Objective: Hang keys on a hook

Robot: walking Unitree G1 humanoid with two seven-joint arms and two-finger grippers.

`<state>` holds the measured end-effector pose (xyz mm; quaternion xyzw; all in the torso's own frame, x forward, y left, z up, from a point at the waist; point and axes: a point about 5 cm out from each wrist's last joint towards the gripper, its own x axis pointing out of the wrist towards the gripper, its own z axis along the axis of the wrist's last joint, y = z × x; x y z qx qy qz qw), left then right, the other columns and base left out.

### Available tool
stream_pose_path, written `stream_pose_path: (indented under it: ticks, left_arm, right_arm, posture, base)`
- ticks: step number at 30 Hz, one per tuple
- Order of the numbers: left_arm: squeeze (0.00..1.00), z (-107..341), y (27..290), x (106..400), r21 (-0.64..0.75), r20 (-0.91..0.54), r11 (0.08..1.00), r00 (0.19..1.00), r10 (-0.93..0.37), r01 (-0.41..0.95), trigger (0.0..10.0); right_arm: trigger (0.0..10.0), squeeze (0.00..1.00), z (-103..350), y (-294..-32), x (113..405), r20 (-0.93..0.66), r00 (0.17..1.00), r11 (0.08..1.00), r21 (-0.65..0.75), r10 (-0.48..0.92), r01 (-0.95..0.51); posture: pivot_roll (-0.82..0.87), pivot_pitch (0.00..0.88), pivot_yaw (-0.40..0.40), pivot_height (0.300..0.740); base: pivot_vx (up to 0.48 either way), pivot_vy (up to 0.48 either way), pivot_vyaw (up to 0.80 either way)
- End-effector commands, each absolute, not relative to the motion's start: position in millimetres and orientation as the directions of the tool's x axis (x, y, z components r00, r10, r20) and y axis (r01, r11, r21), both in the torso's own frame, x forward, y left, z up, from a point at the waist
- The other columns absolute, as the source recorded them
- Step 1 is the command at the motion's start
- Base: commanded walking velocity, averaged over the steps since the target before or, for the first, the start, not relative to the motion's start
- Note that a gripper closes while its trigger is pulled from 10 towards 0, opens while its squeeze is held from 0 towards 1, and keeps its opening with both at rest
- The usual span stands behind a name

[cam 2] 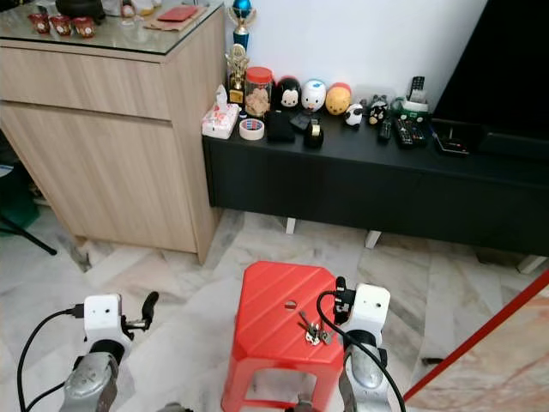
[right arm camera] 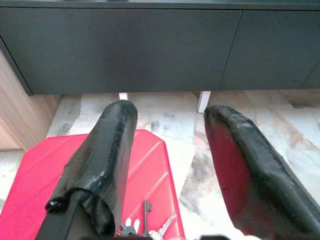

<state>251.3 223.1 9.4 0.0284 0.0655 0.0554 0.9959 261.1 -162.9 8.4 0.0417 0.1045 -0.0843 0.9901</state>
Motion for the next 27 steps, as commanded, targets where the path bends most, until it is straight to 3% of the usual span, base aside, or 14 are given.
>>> stream_pose_path:
  ticks: [1, 10, 27]
  left_arm:
    - [0.00, 13, 220, 250, 0.042, -0.090, 0.995, 0.991, 0.096, -0.092, 10.0]
    - [0.00, 26, 210, 262, -0.012, -0.048, 0.998, 0.997, 0.065, -0.065, 10.0]
    - [0.00, 27, 197, 264, -0.026, -0.076, 1.000, 0.997, 0.004, -0.006, 10.0]
  right_arm:
    - [10.0, 0.00, 7, -165, 261, -0.222, 0.962, 0.982, 0.063, -0.160, 0.178]
    - [10.0, 0.00, 7, -162, 264, -0.230, 0.963, 0.984, 0.079, -0.139, 0.161]
    - [10.0, 0.00, 5, -159, 263, -0.236, 0.965, 0.987, 0.090, -0.111, 0.135]
  posture:
    - [0.07, 0.012, -0.092, 0.666]
    - [0.07, 0.013, -0.098, 0.644]
    - [0.07, 0.017, -0.093, 0.644]
  base:
    - [0.000, 0.000, 0.00]
    - [0.000, 0.000, 0.00]
    - [0.000, 0.000, 0.00]
